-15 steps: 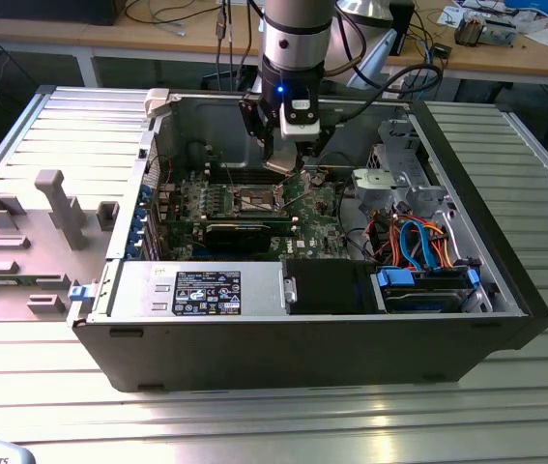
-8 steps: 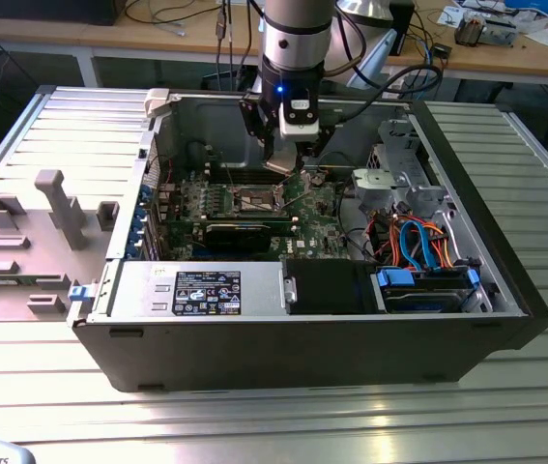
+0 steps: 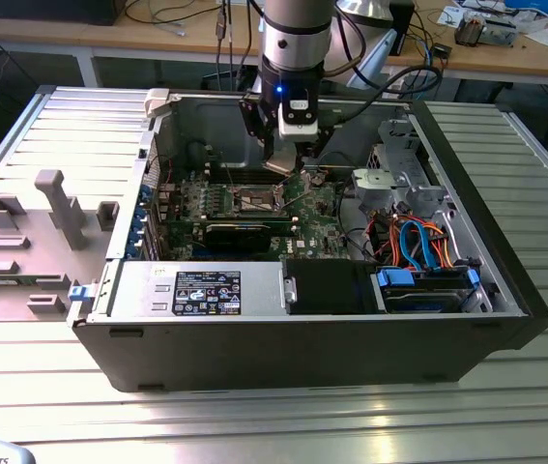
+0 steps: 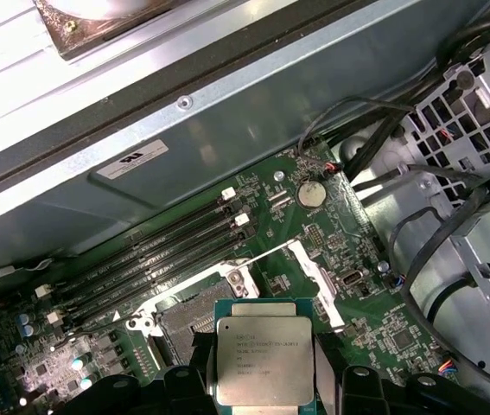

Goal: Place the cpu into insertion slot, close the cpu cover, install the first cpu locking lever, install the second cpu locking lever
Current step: 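Place the cpu into insertion slot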

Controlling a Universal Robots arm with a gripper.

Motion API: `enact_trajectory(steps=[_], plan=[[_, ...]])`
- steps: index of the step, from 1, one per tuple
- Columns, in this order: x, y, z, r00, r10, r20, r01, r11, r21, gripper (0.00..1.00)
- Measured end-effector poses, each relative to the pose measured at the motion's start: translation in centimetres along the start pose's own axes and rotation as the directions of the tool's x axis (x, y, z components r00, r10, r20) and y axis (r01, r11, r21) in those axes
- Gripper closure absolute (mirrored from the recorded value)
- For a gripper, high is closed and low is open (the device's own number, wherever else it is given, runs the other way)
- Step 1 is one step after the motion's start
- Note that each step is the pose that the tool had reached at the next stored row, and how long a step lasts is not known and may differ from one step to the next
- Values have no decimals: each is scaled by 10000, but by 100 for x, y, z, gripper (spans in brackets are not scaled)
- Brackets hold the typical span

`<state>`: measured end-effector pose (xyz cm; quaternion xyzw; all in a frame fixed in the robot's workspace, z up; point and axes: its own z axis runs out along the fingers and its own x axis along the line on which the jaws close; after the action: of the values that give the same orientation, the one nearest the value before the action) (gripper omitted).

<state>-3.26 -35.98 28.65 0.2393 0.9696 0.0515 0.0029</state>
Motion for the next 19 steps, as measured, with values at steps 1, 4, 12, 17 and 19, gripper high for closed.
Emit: enact_trajectory(steps=[1, 4, 12, 17, 19], plan=[[1, -1, 0, 10000, 0, 0, 0, 10000, 4, 46], [2, -2, 2, 10000, 1, 1, -1, 10000, 3, 46], [2, -2, 3, 10000, 51, 6, -51, 10000, 2, 46], [2, -2, 3, 9999, 110, 12, -110, 9999, 1, 46], [2, -2, 3, 9999, 139, 14, -139, 9999, 1, 46]])
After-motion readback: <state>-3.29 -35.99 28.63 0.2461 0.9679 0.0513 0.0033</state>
